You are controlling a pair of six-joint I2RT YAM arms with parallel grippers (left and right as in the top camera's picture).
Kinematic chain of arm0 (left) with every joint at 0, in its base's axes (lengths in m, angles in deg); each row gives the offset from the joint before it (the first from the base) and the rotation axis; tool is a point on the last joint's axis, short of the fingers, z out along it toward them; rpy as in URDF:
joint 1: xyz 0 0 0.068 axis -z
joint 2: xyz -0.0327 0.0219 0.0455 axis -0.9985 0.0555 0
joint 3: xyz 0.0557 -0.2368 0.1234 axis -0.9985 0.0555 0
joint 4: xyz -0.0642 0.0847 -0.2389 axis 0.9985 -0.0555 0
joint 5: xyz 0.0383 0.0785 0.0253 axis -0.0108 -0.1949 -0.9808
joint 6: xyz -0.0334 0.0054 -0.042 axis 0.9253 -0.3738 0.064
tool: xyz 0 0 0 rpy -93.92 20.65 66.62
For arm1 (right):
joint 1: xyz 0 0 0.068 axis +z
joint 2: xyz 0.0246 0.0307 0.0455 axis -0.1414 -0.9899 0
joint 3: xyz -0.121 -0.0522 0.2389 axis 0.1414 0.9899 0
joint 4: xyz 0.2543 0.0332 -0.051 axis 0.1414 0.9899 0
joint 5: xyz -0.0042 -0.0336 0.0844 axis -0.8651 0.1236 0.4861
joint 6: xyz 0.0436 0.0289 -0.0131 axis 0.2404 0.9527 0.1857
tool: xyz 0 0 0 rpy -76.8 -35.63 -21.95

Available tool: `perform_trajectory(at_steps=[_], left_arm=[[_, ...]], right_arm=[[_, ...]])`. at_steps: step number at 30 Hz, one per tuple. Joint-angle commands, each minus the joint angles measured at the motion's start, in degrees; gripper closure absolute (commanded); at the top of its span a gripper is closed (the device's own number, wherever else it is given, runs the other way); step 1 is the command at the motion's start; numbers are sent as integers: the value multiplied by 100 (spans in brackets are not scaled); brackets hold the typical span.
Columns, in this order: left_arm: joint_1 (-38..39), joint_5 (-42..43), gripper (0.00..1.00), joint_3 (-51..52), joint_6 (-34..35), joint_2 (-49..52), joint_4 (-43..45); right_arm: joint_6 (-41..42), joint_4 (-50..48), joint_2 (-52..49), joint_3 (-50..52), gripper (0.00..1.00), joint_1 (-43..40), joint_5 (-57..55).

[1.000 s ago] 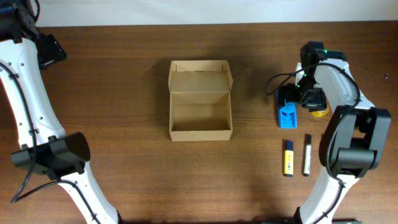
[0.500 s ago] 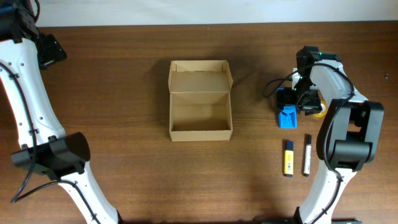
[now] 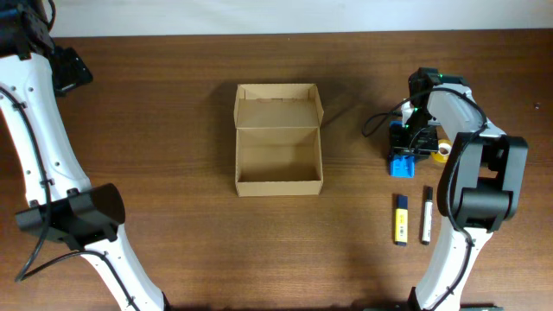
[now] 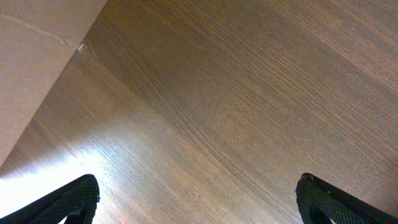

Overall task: Pack container
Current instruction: 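Grasp the blue whiteboard duster with the right gripper, then lower the blue duster into the box and open the right gripper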

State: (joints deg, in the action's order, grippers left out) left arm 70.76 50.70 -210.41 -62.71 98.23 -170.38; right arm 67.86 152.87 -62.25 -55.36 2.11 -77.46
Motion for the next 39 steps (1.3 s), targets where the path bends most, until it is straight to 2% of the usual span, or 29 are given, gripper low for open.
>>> perform_trajectory(at_steps=[1,9,14,18,22,27,39], left_arm=[[-15,4,0,33,-81,-20,-7],[-15,4,0,33,-81,-20,-7],[-15,4,0,33,-81,-20,-7],[-15,4,0,33,-81,-20,-7],[-15,4,0,33,-81,-20,-7],[-15,4,0,33,-81,-20,-7],[-15,4,0,33,-81,-20,-7]], right_arm=[[74,87,-68,-57,96,7,238],[24,494,1287,-564,96,326,275],[-13,748,2382,-1008,96,1056,269],[-92,879,2935,-1117,96,1980,271],[-619,986,2931,-1104,96,2892,275],[-1851,935,2590,-1104,96,3755,273],[-4111,872,1576,-1104,96,4028,315]])
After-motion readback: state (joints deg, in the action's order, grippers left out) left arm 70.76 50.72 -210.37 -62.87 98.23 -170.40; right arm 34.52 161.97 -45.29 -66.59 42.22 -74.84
